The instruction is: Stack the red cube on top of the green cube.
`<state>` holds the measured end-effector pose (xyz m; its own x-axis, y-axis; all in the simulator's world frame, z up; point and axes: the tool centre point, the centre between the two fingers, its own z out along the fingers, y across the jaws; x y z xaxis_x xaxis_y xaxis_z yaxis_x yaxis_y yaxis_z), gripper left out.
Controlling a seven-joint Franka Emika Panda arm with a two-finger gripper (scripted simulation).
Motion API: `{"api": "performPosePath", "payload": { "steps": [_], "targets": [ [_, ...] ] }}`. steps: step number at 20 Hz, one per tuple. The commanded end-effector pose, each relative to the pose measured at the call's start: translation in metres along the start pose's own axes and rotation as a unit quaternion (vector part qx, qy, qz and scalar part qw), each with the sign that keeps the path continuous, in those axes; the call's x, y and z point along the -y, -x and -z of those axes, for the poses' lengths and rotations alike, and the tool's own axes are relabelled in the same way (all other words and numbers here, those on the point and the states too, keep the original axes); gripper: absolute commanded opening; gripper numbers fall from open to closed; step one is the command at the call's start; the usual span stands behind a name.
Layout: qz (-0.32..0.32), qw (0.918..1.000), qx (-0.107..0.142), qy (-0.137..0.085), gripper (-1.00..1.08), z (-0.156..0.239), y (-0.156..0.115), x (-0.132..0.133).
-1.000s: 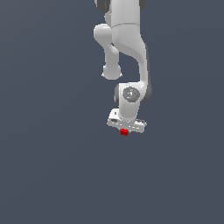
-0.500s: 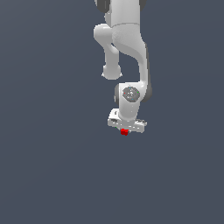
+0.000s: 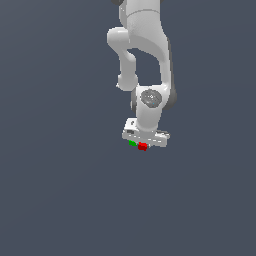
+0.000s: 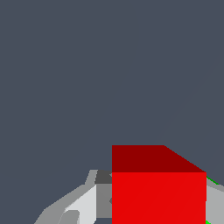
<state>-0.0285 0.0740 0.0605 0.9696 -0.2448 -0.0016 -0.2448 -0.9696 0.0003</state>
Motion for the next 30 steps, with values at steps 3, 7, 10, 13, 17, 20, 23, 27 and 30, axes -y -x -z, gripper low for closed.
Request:
{"api": "performPosePath", "payload": {
  "steps": [3,7,10,13,17,20,23,27,30],
  "targets": [
    [0.000,1.0000,-0.001,0.000,-1.00,0.032,0.000,0.000],
    [0.000,1.0000,-0.001,0.000,-1.00,0.051,0.000,0.000],
    [0.000,1.0000,-0.001,0.000,-1.00,0.058,-0.001,0.000],
    [0.000,1.0000,-0.001,0.000,-1.00,0.058,-0.001,0.000],
    [0.000,1.0000,-0.001,0.000,-1.00,0.055,0.001,-0.003],
    [0.000,1.0000,-0.001,0.000,-1.00,0.049,0.005,-0.009],
    [0.000,1.0000,-0.001,0.000,-1.00,0.040,0.012,-0.018],
    [0.000,1.0000,-0.001,0.000,-1.00,0.023,0.024,-0.034],
    [0.000,1.0000,-0.001,0.000,-1.00,0.012,0.031,-0.044]
  ]
}}
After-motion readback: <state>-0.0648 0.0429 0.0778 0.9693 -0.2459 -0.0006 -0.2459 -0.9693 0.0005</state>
